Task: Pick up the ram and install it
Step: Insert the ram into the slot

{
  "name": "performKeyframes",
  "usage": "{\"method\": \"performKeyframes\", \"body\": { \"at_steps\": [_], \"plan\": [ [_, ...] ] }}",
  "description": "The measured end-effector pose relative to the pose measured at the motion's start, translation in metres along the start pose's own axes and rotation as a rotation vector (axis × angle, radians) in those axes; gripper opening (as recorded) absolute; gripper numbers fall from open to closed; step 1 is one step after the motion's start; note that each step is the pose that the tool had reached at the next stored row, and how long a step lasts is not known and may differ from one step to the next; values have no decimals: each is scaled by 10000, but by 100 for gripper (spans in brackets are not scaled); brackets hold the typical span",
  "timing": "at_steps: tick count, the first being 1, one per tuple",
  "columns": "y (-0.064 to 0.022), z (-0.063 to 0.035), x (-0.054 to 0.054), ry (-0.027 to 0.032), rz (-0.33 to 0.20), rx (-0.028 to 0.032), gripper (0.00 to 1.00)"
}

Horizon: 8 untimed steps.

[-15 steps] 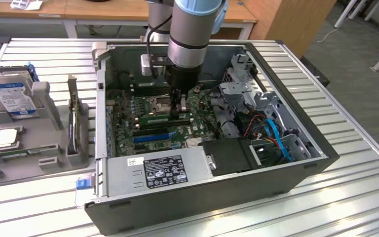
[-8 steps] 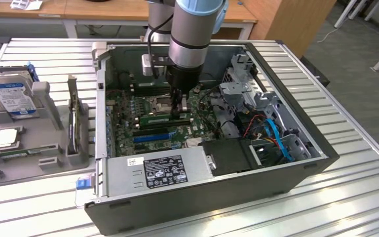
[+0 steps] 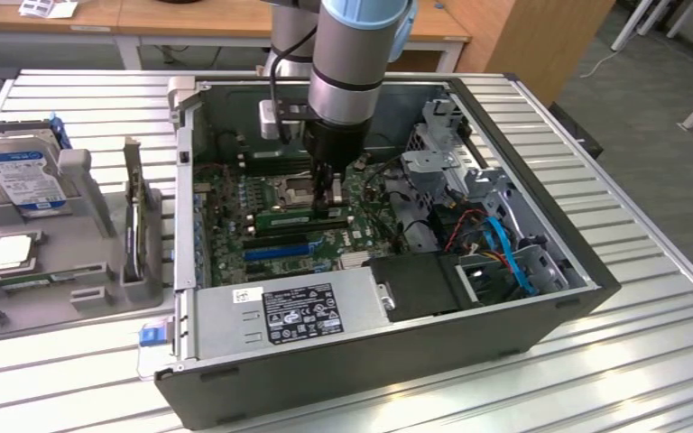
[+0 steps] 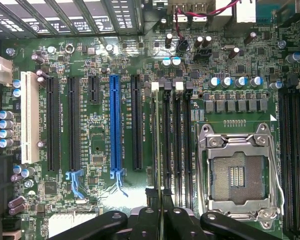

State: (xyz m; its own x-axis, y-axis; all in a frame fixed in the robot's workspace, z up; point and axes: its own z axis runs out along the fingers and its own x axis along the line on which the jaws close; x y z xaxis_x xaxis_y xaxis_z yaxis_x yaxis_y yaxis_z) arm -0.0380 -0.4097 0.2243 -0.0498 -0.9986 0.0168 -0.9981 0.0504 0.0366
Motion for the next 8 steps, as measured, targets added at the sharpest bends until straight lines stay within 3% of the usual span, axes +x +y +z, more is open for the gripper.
{"method": "performKeyframes", "body": {
  "at_steps": [8],
  "plan": [
    [0, 1, 0, 2, -31, 1, 13]
  ]
}}
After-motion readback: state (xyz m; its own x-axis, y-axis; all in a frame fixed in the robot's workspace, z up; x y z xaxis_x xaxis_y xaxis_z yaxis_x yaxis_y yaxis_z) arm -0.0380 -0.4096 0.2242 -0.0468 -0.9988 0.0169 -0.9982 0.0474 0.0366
